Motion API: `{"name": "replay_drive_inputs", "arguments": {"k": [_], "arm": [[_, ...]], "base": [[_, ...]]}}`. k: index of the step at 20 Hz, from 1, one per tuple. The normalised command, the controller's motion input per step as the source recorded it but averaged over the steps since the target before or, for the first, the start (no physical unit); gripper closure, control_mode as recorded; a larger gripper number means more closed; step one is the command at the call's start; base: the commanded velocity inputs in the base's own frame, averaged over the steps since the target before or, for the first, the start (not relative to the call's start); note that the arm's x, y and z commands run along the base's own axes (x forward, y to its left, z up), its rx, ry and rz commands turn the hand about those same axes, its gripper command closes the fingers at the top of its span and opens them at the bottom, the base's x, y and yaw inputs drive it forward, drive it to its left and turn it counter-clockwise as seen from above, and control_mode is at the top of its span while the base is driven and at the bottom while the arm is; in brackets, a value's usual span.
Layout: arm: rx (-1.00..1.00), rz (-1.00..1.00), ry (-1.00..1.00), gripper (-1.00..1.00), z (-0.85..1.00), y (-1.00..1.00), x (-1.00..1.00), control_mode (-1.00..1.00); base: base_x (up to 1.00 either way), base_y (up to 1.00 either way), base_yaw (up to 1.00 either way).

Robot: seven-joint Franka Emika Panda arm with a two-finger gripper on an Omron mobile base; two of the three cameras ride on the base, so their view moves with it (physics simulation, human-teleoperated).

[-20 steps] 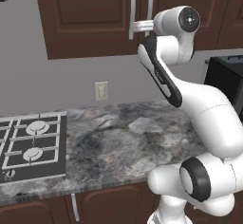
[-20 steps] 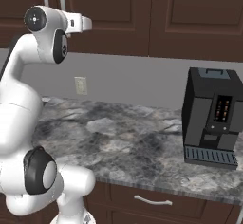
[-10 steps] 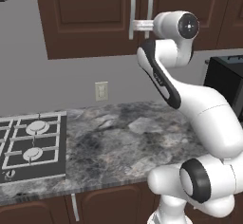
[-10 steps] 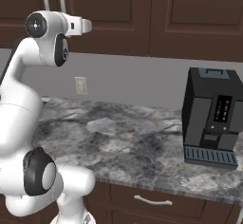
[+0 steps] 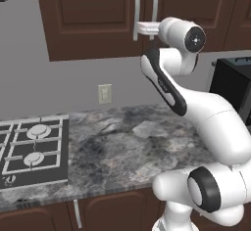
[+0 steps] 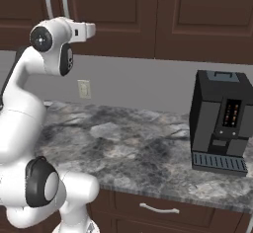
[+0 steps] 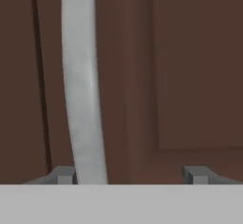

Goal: Move the bowls from the cabinet to the plates on the dining table.

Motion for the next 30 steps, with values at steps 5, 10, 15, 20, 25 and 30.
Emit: {"name": "replay_drive_inputs", "arguments": {"k": [5, 10, 15, 20, 25, 30], "arm": [[0.03, 0.10, -0.01, 1.00, 0.30, -0.12, -0.38, -1.00], [0.04, 0.09, 0.04, 1.00, 0.32, -0.16, -0.45, -1.00], [0.03, 0.10, 0.06, 1.00, 0.18, -0.20, -0.41, -1.00], [0.02, 0.09, 0.01, 1.00, 0.14, -0.28, -0.43, -1.00], [0.07, 0.02, 0.00, 1.00, 0.07, -0.46, -0.51, -1.00], [0.08, 0.02, 0.03, 1.00, 0.01, -0.50, -0.46, -1.00]], "base": [[0.00, 0.00, 0.00], [0.00, 0.00, 0.00], [0.00, 0.00, 0.00], [0.00, 0.00, 0.00], [0.00, 0.00, 0.00], [0.00, 0.00, 0.00]]}}
